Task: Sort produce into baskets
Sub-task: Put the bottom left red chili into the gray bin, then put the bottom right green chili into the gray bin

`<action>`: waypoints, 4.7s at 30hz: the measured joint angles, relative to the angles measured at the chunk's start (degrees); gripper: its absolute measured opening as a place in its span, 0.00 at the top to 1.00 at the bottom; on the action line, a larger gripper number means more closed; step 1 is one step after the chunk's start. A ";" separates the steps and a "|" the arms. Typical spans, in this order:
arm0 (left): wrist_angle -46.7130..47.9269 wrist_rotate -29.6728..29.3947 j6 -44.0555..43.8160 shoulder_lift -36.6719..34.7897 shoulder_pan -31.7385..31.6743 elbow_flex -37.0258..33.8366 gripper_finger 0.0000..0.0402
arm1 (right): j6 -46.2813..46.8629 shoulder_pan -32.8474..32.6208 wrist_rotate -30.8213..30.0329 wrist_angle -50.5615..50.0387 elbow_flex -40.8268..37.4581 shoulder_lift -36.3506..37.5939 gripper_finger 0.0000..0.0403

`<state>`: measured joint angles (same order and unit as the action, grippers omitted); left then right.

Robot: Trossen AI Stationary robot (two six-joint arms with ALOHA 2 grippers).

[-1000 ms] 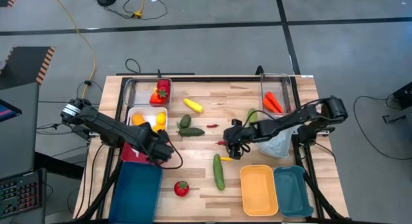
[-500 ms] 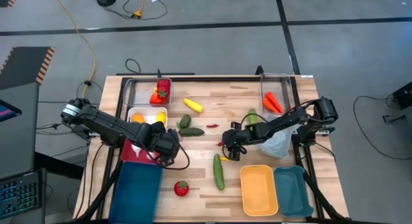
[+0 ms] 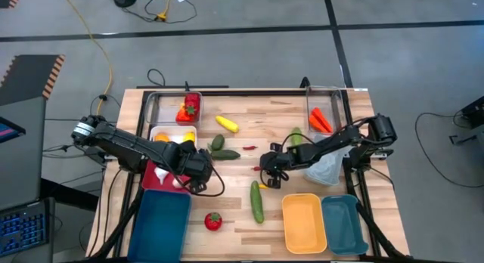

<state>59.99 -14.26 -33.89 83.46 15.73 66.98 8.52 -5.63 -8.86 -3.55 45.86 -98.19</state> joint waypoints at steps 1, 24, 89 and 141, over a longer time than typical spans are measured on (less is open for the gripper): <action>-1.03 -0.02 0.82 0.00 0.00 0.00 0.26 | -0.02 0.00 -0.02 -0.45 0.59 -0.01 0.85; -19.06 0.02 19.95 0.00 -6.01 0.00 0.26 | 0.04 -1.35 -0.03 -52.15 29.42 -0.01 0.87; -31.63 -0.05 31.25 0.00 -9.38 -0.02 0.26 | 27.47 -5.21 -0.29 -56.02 18.72 25.47 0.40; -21.05 -1.74 19.69 -21.86 -9.07 -14.72 0.26 | 11.95 0.59 1.83 -33.91 17.58 -6.18 0.94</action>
<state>38.94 -16.00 -14.20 61.60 6.66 52.26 20.47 -5.04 -7.02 -37.47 63.44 -104.37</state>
